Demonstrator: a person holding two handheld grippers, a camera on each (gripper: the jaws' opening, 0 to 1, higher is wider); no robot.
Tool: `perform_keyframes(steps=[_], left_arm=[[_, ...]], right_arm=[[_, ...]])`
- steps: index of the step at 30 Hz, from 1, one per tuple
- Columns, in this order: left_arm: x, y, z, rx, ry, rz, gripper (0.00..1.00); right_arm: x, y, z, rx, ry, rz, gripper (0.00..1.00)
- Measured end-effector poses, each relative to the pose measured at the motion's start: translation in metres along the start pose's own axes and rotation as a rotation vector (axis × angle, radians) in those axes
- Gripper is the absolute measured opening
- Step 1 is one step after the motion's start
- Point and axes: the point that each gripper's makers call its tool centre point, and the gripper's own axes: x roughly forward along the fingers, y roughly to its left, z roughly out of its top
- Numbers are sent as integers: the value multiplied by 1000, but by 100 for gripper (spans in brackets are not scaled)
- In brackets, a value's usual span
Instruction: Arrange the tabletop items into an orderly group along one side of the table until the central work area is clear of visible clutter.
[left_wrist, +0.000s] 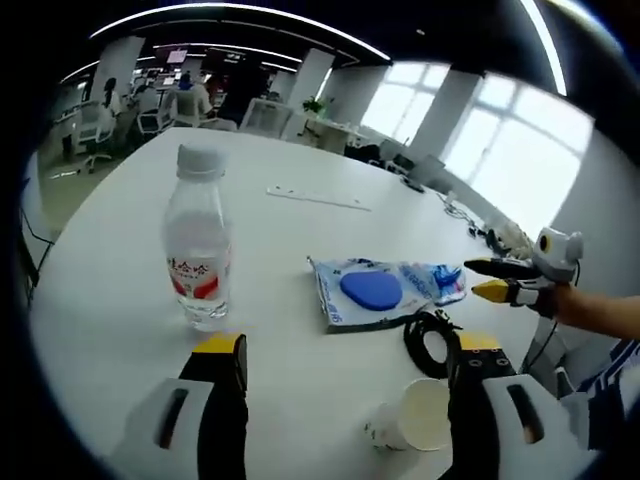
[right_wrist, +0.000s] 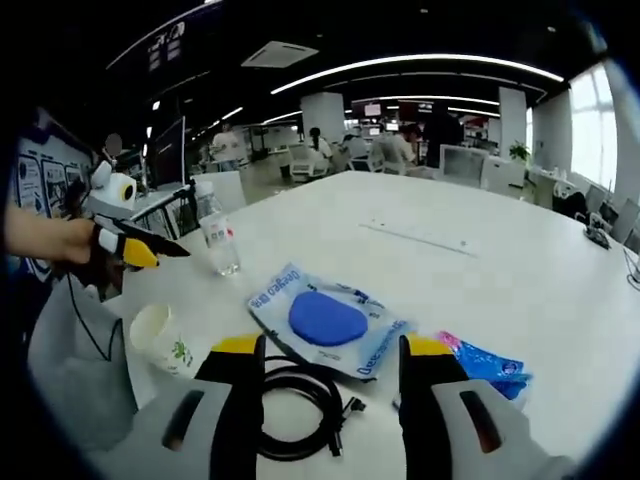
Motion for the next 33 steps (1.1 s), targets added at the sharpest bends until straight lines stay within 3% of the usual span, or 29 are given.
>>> perform_keyframes(steps=[3, 7, 10, 12, 19, 23, 27, 33], left_arm=[[-6, -4, 0, 44, -14, -3, 81], [-11, -19, 1, 98, -33, -55, 83], [-14, -26, -2, 87, -25, -96, 84], [-16, -28, -6, 90, -21, -107, 86], [-21, -41, -33, 139, 15, -143, 89], [-21, -47, -49, 237, 52, -142, 93], [-22, -51, -53, 224, 47, -152, 94], [-22, -52, -53, 220, 29, -145, 96]], right_arm=[[-4, 3, 1, -10, -15, 6, 52], [-8, 5, -1, -16, -9, 11, 53], [-14, 11, 1, 42, -28, 41, 60], [-20, 13, 3, 22, -41, 48, 64], [-37, 24, -1, 56, -53, 108, 81], [-48, 24, -8, 92, -63, 110, 89], [-57, 24, -18, 107, -50, 100, 97], [-74, 24, -24, 128, -64, 78, 100]])
